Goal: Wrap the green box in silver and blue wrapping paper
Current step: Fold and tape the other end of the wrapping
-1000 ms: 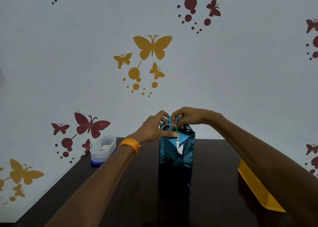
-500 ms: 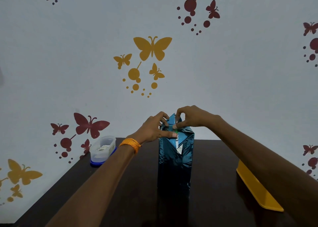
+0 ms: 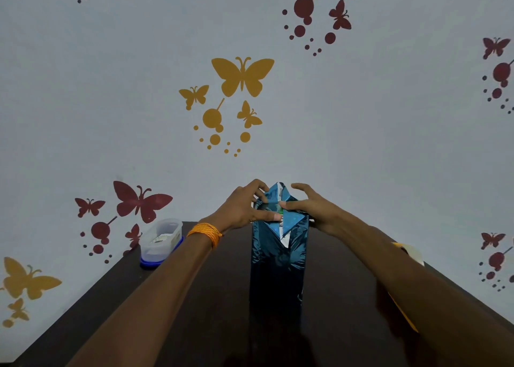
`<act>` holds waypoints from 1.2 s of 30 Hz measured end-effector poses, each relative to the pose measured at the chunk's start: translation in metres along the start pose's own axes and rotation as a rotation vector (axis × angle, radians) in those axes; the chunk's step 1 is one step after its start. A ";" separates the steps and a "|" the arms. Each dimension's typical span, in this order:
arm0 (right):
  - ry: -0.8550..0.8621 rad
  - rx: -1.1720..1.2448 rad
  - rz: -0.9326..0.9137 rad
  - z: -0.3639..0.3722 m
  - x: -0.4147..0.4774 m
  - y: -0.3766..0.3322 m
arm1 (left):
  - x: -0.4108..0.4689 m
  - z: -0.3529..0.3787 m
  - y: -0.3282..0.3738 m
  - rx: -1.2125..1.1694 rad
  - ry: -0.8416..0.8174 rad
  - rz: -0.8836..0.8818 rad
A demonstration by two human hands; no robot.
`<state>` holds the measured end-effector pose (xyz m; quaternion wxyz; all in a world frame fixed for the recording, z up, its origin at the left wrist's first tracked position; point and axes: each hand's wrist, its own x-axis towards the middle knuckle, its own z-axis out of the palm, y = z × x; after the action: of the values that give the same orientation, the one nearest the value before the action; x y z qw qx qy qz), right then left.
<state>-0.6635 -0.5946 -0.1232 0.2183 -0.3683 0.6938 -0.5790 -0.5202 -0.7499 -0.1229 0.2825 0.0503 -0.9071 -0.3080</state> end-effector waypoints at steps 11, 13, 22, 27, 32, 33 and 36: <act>0.103 0.275 0.064 0.005 0.015 0.014 | 0.000 0.001 -0.001 -0.016 0.005 -0.010; 0.106 0.281 0.056 0.007 0.013 0.013 | 0.001 0.001 -0.002 -0.026 -0.006 -0.024; 0.107 0.256 0.036 0.004 0.012 0.019 | 0.011 0.009 0.006 -0.586 0.206 -0.309; 0.113 0.232 0.040 0.004 0.017 0.024 | 0.019 0.024 0.002 -0.784 0.106 -0.481; 0.109 0.234 0.030 0.002 0.019 0.026 | 0.030 0.033 0.011 -0.778 0.156 -0.517; 0.109 0.236 0.030 0.002 0.019 0.025 | 0.031 0.034 0.011 -0.760 0.156 -0.518; 0.114 0.239 0.029 0.001 0.018 0.027 | 0.030 0.036 0.015 -0.766 0.139 -0.534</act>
<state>-0.6814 -0.6071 -0.1469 0.2291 -0.2961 0.6363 -0.6745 -0.5636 -0.7273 -0.1231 0.2516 0.1946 -0.6624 -0.6782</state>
